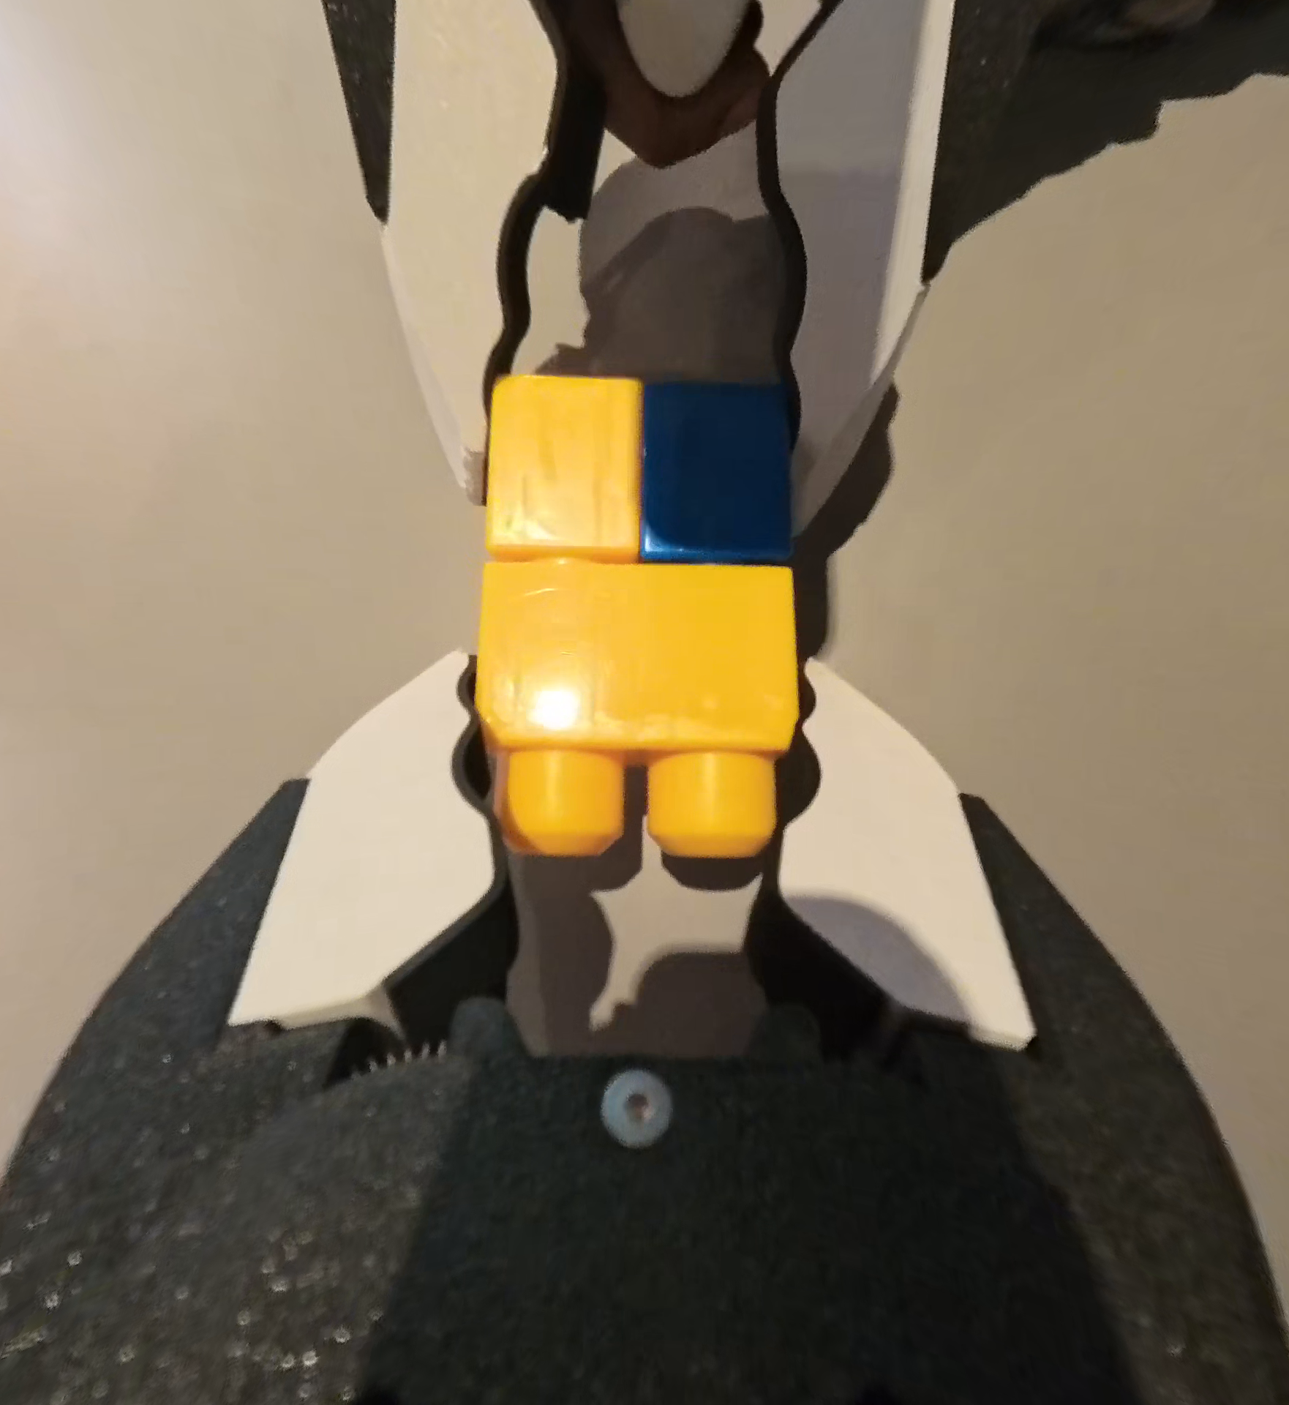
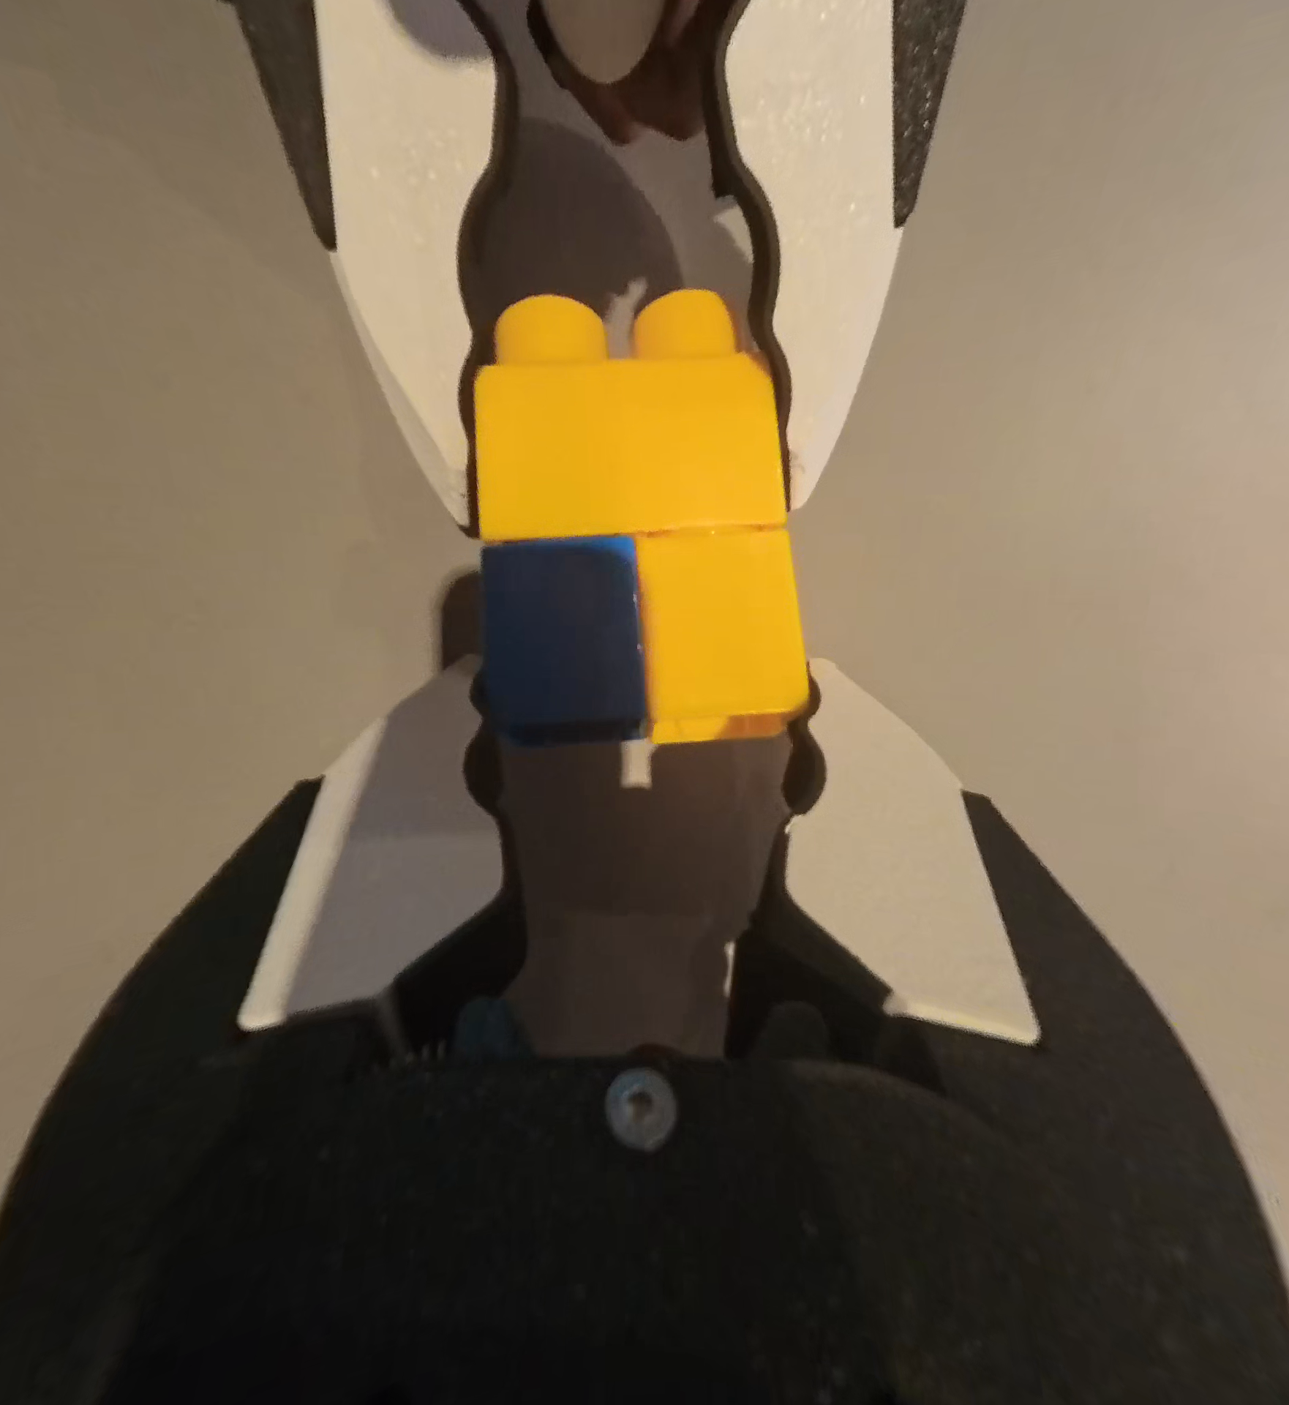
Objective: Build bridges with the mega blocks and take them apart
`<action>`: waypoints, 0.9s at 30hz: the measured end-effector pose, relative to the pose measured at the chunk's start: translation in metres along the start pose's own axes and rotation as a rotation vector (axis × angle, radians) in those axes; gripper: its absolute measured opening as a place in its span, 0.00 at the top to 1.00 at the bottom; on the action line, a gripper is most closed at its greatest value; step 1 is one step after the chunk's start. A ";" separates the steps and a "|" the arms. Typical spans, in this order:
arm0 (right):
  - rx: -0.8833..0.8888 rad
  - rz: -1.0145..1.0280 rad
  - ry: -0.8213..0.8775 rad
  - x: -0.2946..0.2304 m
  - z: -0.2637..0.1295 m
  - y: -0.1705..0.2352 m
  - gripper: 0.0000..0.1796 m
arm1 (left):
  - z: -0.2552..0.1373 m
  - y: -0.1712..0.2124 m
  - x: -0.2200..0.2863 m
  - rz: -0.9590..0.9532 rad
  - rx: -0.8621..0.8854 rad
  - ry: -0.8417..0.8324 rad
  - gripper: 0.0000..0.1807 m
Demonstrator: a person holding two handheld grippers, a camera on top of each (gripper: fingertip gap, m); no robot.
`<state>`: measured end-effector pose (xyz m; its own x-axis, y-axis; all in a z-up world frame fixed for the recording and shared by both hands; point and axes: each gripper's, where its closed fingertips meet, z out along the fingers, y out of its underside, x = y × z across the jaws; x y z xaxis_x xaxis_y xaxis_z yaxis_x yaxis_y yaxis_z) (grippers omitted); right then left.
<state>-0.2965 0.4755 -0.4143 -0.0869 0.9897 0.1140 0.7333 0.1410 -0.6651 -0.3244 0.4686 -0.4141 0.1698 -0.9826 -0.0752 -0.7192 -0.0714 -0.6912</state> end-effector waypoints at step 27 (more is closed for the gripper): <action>0.182 0.032 0.030 0.004 -0.014 -0.027 0.58 | -0.039 -0.039 -0.003 -0.025 0.240 -0.044 0.44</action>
<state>-0.3073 0.4749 -0.3855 -0.0439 0.9929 0.1108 0.6013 0.1148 -0.7907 -0.3233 0.4677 -0.3590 0.2189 -0.9722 -0.0832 -0.5344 -0.0481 -0.8439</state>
